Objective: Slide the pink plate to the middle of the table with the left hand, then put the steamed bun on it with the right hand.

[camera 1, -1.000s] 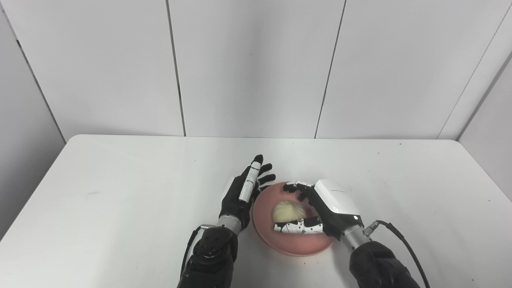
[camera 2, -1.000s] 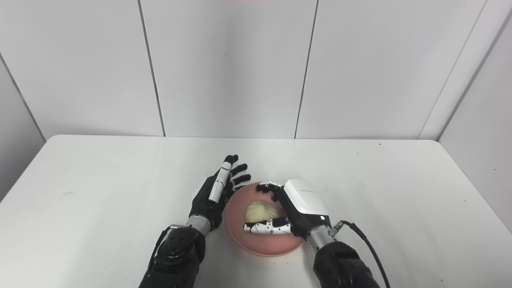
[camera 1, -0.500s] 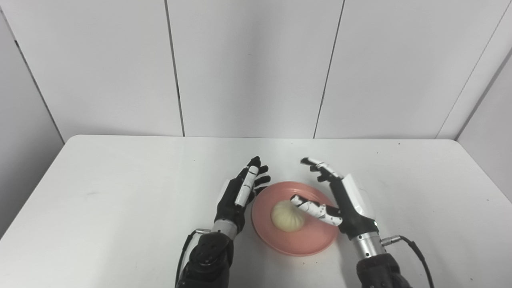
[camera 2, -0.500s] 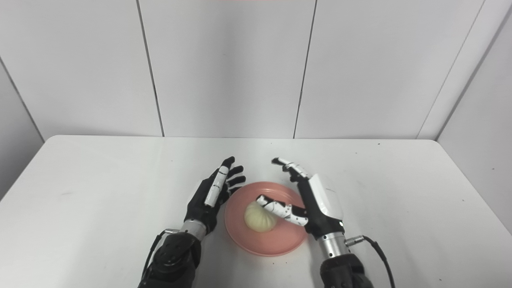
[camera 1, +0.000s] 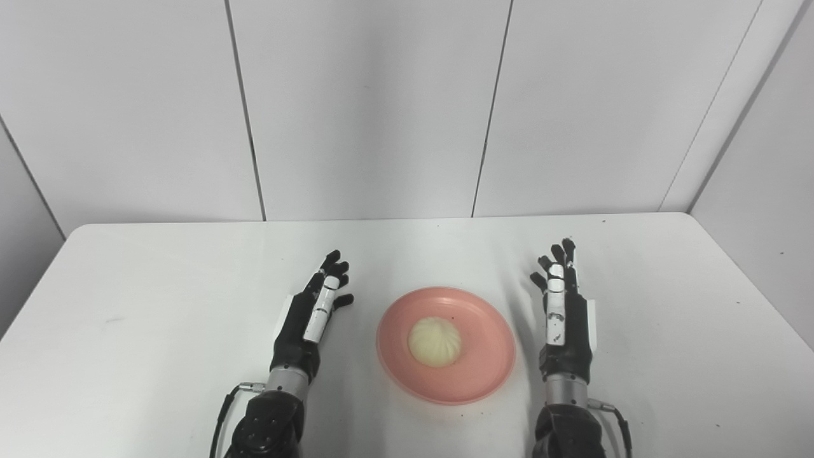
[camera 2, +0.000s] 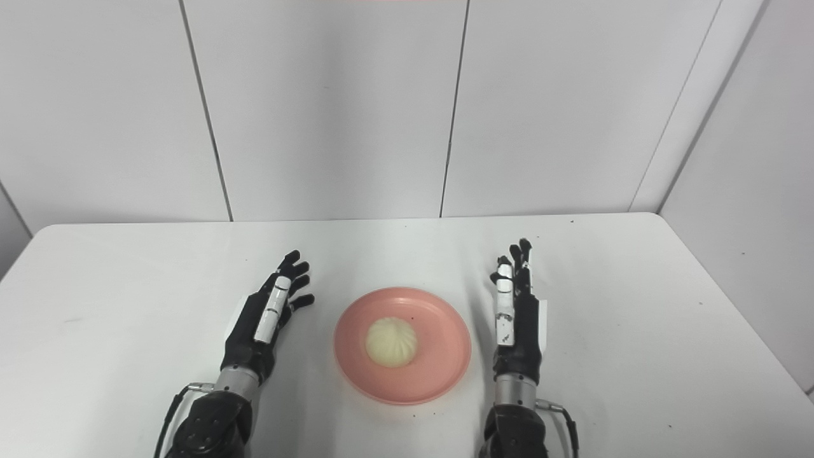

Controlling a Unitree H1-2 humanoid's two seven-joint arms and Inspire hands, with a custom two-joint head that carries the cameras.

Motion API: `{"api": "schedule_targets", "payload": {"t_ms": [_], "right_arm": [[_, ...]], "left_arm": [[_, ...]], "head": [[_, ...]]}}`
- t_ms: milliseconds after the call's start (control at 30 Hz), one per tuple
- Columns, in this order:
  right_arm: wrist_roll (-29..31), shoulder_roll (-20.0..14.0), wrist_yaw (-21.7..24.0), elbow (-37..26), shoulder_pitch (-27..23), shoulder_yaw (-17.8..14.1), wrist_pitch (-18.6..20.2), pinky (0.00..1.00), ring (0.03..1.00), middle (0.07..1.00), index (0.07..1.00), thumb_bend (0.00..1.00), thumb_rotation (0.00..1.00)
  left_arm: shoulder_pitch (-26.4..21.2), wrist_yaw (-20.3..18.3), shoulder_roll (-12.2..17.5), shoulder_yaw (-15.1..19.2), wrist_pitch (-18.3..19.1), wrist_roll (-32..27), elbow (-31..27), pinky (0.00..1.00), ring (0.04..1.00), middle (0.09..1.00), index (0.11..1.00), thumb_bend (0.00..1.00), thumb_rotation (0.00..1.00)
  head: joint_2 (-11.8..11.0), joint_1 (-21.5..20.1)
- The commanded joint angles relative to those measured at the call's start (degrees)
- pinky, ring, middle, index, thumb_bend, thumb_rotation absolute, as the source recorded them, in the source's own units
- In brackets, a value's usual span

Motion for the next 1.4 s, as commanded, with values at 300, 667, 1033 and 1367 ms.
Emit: {"api": "schedule_targets", "payload": {"t_ms": [300,667,1033,1367], "right_arm": [[-2.45,2.06,-0.97,-3.26,-0.75,0.66,5.59,0.95,0.906,0.923,0.942,0.65,1.0],[-5.94,0.57,0.47,-5.75,0.18,2.54,10.43,0.98,0.922,0.92,0.917,0.66,1.0],[-8.06,-2.3,3.21,-7.84,1.27,4.68,15.05,1.0,0.947,0.888,0.885,0.69,1.0],[-1.74,-4.61,9.04,-8.91,1.48,3.78,18.58,1.0,0.938,0.873,0.889,0.73,1.0]], "left_arm": [[-0.43,0.6,1.1,0.3,0.6,1.04,-2.6,0.96,0.959,0.952,0.919,0.64,0.92],[0.07,2.1,0.15,0.17,-0.43,1.65,-2.92,0.98,0.973,0.956,0.926,0.65,0.94],[0.23,4.63,-1.45,0.09,-1.91,2.61,-3.15,1.0,0.986,0.967,0.943,0.65,0.99],[0.38,6.94,-3.8,-0.26,-4.68,3.01,-1.92,1.0,1.0,0.984,0.983,0.65,1.0]], "head": [[0.25,-0.82],[0.58,-0.24],[0.51,1.9],[0.46,4.71]]}}
